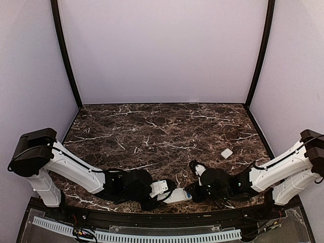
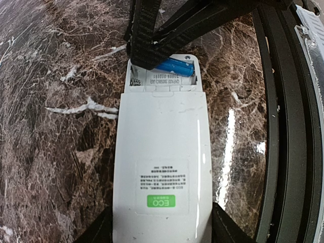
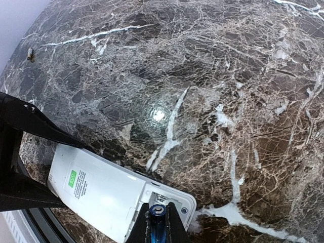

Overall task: Load the batteries into the remote control
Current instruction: Load the battery into the battery compartment.

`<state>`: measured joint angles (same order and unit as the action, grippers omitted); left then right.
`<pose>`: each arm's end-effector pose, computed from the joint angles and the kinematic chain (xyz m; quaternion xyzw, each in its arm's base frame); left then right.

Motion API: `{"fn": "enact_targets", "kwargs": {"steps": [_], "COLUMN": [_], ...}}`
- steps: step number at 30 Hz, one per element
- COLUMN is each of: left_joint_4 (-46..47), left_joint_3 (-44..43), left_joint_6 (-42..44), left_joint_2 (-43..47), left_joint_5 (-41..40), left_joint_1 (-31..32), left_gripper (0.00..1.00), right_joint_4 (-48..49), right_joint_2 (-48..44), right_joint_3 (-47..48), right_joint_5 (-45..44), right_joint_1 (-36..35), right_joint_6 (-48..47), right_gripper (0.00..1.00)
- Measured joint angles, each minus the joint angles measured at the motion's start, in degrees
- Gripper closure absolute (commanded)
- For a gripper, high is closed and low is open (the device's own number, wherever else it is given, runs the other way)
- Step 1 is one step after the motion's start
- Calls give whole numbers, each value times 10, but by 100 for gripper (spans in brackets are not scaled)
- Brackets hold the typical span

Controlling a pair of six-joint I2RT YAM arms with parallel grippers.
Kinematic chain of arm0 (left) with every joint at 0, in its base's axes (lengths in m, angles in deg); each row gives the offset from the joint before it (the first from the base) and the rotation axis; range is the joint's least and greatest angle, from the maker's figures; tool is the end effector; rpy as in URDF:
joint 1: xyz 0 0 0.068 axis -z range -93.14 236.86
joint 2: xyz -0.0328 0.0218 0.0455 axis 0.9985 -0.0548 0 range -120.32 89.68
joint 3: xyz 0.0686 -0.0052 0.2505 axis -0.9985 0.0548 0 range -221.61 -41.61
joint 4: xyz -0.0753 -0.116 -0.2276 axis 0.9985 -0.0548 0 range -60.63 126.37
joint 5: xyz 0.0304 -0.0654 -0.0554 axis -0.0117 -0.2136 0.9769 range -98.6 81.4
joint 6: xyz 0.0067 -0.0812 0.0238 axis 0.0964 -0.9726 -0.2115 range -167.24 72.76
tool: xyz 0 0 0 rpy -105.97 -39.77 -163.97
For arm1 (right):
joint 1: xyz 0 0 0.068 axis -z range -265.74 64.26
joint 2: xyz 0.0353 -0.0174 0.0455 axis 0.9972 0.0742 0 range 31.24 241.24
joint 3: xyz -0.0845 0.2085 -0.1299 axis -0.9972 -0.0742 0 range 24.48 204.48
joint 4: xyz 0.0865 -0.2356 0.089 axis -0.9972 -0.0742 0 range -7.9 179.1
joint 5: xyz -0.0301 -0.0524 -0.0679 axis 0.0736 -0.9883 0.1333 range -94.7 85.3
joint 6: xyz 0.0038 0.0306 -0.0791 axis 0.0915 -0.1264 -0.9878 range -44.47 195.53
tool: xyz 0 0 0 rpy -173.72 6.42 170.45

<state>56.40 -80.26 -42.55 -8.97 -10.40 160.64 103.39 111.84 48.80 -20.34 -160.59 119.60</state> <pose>0.0997 -0.3340 0.0791 0.5680 0.7060 -0.2280 0.3564 0.0917 0.2613 0.0883 -0.1868 0.8873 0.2840 0.3119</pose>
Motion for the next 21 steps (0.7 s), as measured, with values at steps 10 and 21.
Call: {"fn": "enact_targets", "kwargs": {"steps": [10, 21], "left_joint_4": [0, 0], "left_joint_3": [0, 1], "left_joint_6": [0, -1], "left_joint_2": [0, 1], "left_joint_5": [-1, -3], "left_joint_1": [0, 0], "left_gripper": [70, 71], "right_joint_4": [-80, -161], "right_joint_2": [46, 21], "right_joint_3": [54, 63], "right_joint_5": [-25, -57], "right_joint_1": [-10, -17], "right_joint_6": [52, 105], "right_gripper": [100, 100]}}
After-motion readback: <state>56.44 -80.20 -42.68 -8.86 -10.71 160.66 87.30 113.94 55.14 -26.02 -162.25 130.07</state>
